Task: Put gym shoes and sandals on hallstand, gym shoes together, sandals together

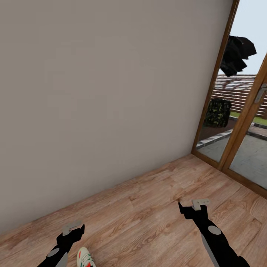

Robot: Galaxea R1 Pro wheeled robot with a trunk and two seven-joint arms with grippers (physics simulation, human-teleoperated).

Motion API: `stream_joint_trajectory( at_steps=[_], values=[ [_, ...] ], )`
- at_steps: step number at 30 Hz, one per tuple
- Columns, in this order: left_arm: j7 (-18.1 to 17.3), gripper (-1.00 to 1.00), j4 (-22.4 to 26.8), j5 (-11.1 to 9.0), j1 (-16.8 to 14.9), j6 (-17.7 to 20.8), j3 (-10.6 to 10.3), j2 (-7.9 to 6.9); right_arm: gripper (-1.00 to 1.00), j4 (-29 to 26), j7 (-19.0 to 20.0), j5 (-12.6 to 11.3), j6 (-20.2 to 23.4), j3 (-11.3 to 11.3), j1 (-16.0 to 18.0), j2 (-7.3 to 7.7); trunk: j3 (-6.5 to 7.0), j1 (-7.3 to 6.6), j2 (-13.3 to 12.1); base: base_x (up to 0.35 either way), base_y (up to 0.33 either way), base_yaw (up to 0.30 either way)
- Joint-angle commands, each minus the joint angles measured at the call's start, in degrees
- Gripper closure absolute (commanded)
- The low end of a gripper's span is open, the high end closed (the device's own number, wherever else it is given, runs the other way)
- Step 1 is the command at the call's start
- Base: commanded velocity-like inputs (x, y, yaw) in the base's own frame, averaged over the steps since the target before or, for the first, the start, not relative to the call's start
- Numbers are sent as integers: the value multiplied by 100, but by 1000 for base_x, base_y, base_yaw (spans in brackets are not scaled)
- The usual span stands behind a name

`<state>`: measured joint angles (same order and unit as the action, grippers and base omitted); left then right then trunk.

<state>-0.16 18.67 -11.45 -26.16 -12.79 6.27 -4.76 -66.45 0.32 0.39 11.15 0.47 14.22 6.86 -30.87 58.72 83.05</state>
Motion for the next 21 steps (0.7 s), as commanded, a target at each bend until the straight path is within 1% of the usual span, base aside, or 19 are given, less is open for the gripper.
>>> stream_joint_trajectory(
  at_steps=[1, 8, 16, 21],
  values=[
    [-2, -100, -2, -50, -3, -18, -12, -1, -100, -9, 3, 5, 34, 5, 2, 2, -6, 0, 3, 48, 6, 0],
    [-2, -100, -4, -50, -3, -21, -12, 1, -100, -1, 3, 9, 33, 6, 2, 5, -6, 0, 3, 23, 2, 0],
    [-2, -100, -2, -50, -3, -22, -12, -5, -100, 1, 3, 13, 35, 6, 2, 6, -6, 0, 3, 225, 0, 0],
    [-2, -100, 4, -51, -3, -22, -12, 0, -100, 4, 3, 20, 36, 12, 2, 2, -6, 0, 3, 78, 0, 0]
  ],
)
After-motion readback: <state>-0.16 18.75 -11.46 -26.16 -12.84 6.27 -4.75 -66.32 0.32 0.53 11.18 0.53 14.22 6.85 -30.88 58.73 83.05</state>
